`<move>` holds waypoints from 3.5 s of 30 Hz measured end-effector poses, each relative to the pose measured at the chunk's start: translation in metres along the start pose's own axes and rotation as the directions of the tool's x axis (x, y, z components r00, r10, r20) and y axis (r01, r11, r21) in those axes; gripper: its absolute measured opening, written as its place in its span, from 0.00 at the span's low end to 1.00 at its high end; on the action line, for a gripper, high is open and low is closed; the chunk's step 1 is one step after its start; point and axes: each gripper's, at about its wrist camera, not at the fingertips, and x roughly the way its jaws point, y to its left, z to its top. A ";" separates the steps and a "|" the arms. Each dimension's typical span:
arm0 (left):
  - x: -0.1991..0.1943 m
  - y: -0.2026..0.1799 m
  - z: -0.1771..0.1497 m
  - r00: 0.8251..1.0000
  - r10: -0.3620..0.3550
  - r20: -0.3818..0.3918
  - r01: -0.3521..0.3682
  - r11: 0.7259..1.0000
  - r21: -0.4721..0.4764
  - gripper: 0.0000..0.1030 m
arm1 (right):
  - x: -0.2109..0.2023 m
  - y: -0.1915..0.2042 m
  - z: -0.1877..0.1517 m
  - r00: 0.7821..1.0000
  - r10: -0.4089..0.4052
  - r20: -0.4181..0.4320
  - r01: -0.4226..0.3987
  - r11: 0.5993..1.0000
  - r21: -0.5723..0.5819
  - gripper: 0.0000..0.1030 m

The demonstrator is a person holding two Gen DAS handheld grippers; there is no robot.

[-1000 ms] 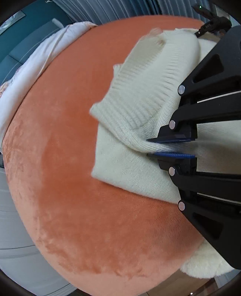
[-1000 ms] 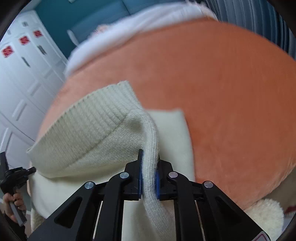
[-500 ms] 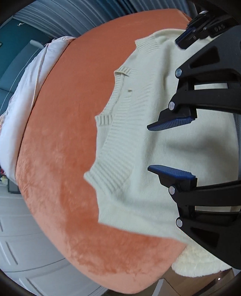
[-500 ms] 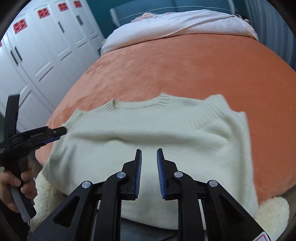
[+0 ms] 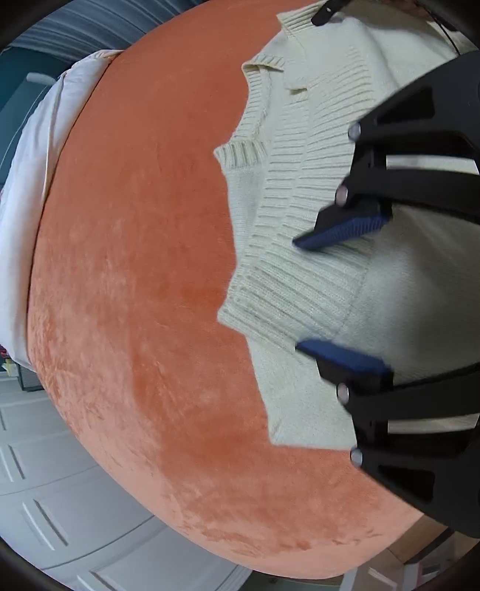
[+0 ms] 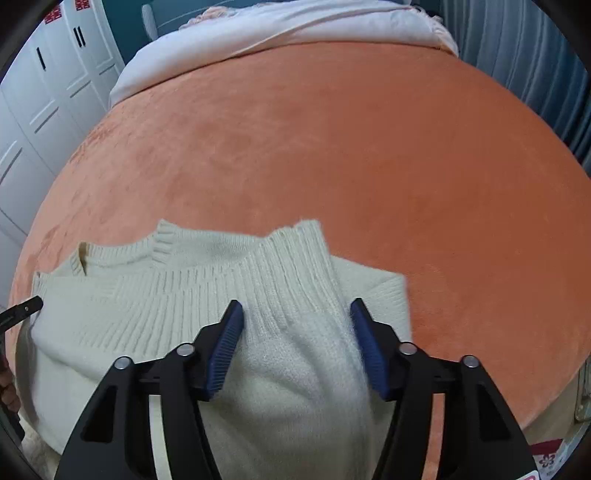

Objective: Fold small clothes

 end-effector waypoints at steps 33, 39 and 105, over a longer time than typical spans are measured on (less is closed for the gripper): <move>-0.054 0.015 -0.089 0.999 -0.042 -0.012 0.040 0.992 -0.121 0.44 | -0.049 0.000 -0.106 0.983 -0.186 0.003 0.186 0.982 0.034 0.13; -0.058 0.012 -0.098 1.000 -0.016 -0.020 0.013 0.993 -0.118 0.45 | -0.050 0.001 -0.103 0.981 -0.191 0.000 0.191 0.981 0.039 0.13; -0.074 0.135 -0.128 0.980 -0.197 0.017 0.178 0.839 -0.514 0.78 | -0.042 0.169 -0.109 0.996 0.026 -0.087 -0.054 0.940 -0.338 0.21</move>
